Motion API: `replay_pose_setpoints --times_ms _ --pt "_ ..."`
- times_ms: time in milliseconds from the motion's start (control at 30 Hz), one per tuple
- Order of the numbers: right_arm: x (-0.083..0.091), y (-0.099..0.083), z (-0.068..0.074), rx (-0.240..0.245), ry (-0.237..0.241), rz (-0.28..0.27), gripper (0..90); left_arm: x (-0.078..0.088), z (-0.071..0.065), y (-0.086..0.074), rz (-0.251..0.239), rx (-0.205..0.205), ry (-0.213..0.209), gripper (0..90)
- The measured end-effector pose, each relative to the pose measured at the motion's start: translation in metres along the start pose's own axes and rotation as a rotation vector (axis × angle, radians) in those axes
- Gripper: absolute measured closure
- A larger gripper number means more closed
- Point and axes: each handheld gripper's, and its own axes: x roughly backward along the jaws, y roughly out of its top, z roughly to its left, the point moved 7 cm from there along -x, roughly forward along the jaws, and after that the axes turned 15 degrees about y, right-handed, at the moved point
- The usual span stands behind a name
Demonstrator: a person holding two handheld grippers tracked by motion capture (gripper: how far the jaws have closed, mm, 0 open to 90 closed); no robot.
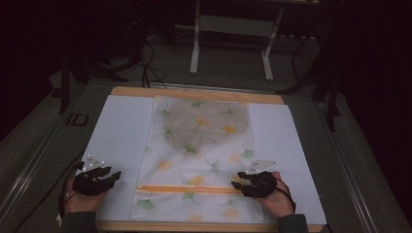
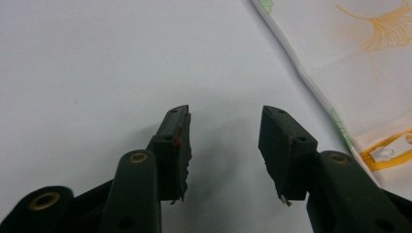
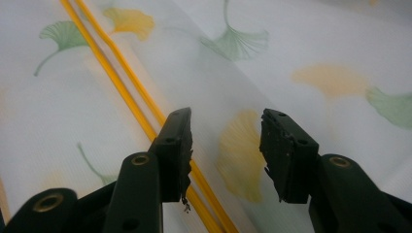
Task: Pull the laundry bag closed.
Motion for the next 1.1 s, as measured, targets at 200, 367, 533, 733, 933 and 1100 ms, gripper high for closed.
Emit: replay_pose_setpoints --times_ms 200,367,533,733,933,1100 --pt "-0.014 0.011 0.007 0.037 0.023 0.017 56.8 0.000 0.000 0.000 0.002 -0.006 0.000 54.2" --pt "-0.022 0.020 0.012 0.060 0.035 0.036 56.5 0.000 -0.001 0.000 0.006 -0.015 0.004 54.6" --pt "-0.029 0.030 0.017 0.085 0.045 0.048 56.1 0.000 -0.001 -0.001 0.008 -0.018 0.004 54.6" --pt "-0.041 0.041 0.024 0.106 0.069 0.049 55.8 0.000 -0.003 0.000 0.010 -0.028 0.004 54.8" --pt "-0.051 0.051 0.032 0.129 0.094 0.048 55.8 0.001 -0.002 0.000 0.011 -0.030 0.003 55.4" --pt "-0.059 0.057 0.038 0.152 0.111 0.054 55.6 0.001 -0.004 0.000 0.012 -0.035 0.001 55.9"
